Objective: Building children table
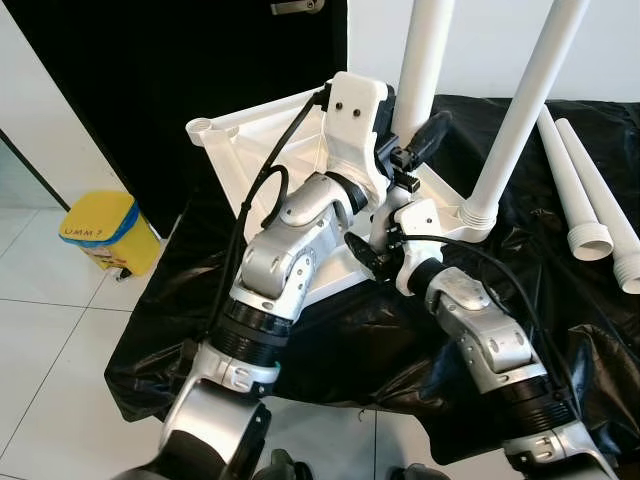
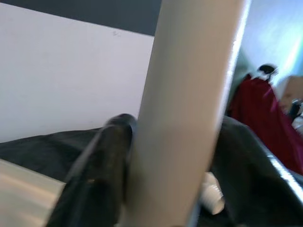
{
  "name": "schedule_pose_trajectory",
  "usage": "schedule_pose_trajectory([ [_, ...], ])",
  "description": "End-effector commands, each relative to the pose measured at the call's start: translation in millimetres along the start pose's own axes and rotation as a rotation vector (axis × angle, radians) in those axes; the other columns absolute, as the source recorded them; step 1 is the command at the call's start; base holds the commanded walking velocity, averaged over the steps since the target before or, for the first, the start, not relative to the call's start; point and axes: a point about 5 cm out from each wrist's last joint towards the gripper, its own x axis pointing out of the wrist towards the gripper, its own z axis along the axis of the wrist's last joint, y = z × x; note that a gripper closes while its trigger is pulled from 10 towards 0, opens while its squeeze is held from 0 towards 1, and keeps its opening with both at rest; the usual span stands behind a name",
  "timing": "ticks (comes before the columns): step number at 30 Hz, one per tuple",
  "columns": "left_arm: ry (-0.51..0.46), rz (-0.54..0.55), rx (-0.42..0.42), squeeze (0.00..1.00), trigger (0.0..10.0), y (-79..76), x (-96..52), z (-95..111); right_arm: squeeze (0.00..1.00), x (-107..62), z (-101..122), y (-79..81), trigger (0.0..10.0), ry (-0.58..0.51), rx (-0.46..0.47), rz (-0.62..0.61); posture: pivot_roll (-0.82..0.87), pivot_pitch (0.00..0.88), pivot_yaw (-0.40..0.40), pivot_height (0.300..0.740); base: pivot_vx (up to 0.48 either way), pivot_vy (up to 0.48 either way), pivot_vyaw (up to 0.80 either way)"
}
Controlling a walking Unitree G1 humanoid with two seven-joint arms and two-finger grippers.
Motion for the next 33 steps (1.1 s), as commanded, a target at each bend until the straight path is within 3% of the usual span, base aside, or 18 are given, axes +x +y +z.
schedule_pose_trajectory([
  [1, -0.007, -0.111, -0.043, 1.0, 10.0, -15.3, 1.8, 0.0, 0.0, 2.3, 1.4, -6.4, 10.0, 0.003, 0.019, -0.052, -0.21, 0.065, 0.052, 0.74, 0.0, 0.0, 0.0],
  [4, -0.01, -0.103, -0.039, 1.0, 10.0, -13.5, 0.7, 1.0, 0.0, 2.1, 0.5, -9.0, 10.0, 0.004, 0.028, -0.081, -0.21, 0.066, 0.051, 0.74, 0.0, 0.0, 0.0],
  [5, -0.017, -0.096, -0.028, 0.0, 10.0, -10.5, -1.6, 2.9, 0.0, 1.7, -0.6, -11.7, 10.0, 0.004, 0.033, -0.112, -0.21, 0.067, 0.051, 0.74, 0.0, 0.0, 0.0],
  [9, -0.026, -0.086, -0.014, 0.0, 10.0, -6.6, -4.2, 5.5, 0.0, 1.1, -1.1, -13.9, 10.0, 0.001, 0.027, -0.133, -0.21, 0.068, 0.05, 0.74, 0.0, 0.0, 0.0],
  [11, -0.069, -0.04, -0.006, 0.0, 10.0, 7.4, -12.8, 14.0, 0.0, -1.4, -2.0, -17.8, 10.0, -0.008, -0.005, -0.169, -0.21, 0.07, 0.047, 0.74, 0.0, 0.0, 0.0],
  [14, -0.086, -0.012, -0.005, 0.0, 10.0, 15.6, -17.7, 17.6, 0.0, -3.2, -2.8, -19.4, 10.0, -0.009, -0.015, -0.184, -0.21, 0.069, 0.045, 0.74, 0.0, 0.0, 0.0],
  [18, -0.049, 0.16, 0.122, 0.0, 10.0, 56.3, -44.2, 17.5, 0.0, -11.4, -2.9, -22.5, 10.0, -0.035, -0.047, -0.234, -0.21, 0.069, 0.038, 0.74, 0.0, 0.0, 0.0],
  [22, -0.01, 0.232, 0.141, 0.0, 10.0, 69.8, -53.6, 13.9, 0.0, -14.4, -1.7, -21.7, 10.0, -0.052, -0.075, -0.245, -0.21, 0.067, 0.037, 0.74, 0.0, 0.0, 0.0],
  [24, 0.085, 0.312, 0.187, 0.0, 10.0, 85.6, -65.5, 3.9, 0.0, -18.7, 1.3, -19.4, 10.0, -0.081, -0.087, -0.254, -0.21, 0.067, 0.036, 0.74, 0.0, 0.0, 0.0],
  [25, 0.085, 0.312, 0.187, 0.0, 10.0, 85.6, -65.5, 3.9, 0.0, -18.7, 1.3, -19.4, 10.0, -0.081, -0.087, -0.254, -0.21, 0.067, 0.036, 0.74, 0.0, 0.0, 0.0],
  [27, 0.205, 0.398, 0.247, 0.0, 10.0, 102.8, -82.1, -9.5, 0.0, -24.1, 3.8, -18.0, 10.0, -0.107, -0.095, -0.272, -0.21, 0.067, 0.034, 0.74, 0.0, 0.0, 0.0],
  [32, 0.333, 0.47, 0.284, 0.0, 10.0, 117.9, -97.8, -23.7, 0.0, -28.7, 5.0, -18.2, 10.0, -0.12, -0.099, -0.29, -0.21, 0.068, 0.034, 0.74, 0.0, 0.0, 0.0],
  [33, 0.423, 0.477, 0.32, 0.0, 10.0, 123.0, -106.1, -33.4, 0.0, -31.1, 4.5, -18.8, 10.0, -0.121, -0.103, -0.298, -0.21, 0.069, 0.033, 0.74, 0.0, 0.0, 0.0],
])
